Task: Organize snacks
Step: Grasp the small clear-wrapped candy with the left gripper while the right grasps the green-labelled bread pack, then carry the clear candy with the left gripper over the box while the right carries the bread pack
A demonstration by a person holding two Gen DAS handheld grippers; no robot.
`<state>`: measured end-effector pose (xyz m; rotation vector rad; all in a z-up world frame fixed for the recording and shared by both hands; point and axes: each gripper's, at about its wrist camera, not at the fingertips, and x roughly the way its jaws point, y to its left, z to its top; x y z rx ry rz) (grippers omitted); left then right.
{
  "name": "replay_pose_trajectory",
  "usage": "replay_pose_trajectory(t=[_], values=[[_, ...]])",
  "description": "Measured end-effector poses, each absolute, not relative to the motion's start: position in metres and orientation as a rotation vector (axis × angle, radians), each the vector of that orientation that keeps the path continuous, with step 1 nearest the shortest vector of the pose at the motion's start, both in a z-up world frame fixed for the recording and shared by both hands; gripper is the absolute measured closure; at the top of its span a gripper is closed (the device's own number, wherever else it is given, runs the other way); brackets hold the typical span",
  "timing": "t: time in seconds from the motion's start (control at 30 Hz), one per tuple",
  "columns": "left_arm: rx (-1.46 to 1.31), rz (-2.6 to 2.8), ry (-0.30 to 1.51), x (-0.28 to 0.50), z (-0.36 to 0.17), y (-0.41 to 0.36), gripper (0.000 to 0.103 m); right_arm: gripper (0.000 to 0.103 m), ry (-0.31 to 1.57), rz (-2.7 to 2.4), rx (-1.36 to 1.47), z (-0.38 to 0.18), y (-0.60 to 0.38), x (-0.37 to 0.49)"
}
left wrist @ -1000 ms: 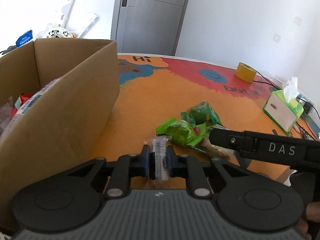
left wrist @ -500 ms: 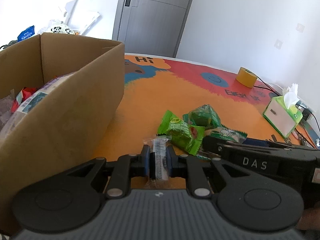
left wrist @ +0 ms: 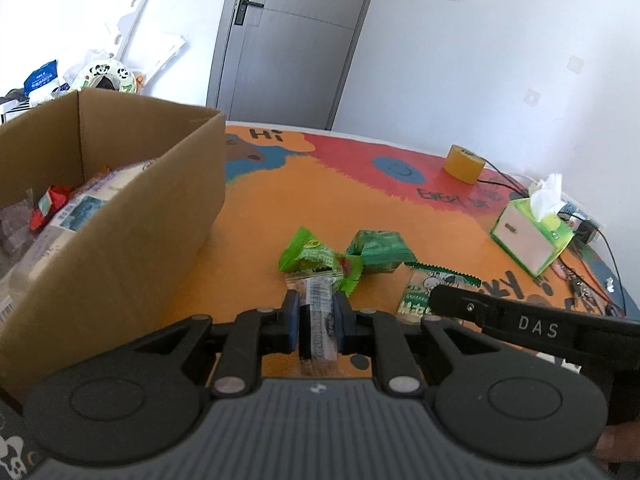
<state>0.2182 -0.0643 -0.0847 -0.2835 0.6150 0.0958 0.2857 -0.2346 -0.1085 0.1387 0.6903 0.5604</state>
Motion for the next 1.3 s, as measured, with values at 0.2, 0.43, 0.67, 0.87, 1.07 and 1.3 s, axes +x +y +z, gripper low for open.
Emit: replay_pose_trajectory(t=[0.2,0.43,0.67,0.87,1.07,1.3], values=[[-0.282,0.083,0.581,0.209,-0.071,-0.064,0.086,0.082,0.658,0.559,0.164,-0.095,-0.239,0.273],[-0.278,0.083,0.525,0.199,-0.049,-0.058,0.087,0.082,0.599,0.58,0.169,-0.073,-0.231,0.26],[-0.265,0.1,0.465,0.186,-0.026,-0.044,0.086,0.082,0.551,0.609,0.17,-0.054,-0.215,0.254],[-0.259,0.117,0.434,0.176,-0.011,-0.025,0.086,0.082,0.517,0.637,0.17,-0.042,-0.197,0.247],[-0.259,0.139,0.41,0.165,0.001,-0.003,0.086,0.082,0.489,0.668,0.169,-0.032,-0.18,0.243],[-0.276,0.178,0.392,0.156,0.009,0.023,0.086,0.082,0.463,0.709,0.158,-0.021,-0.16,0.24]])
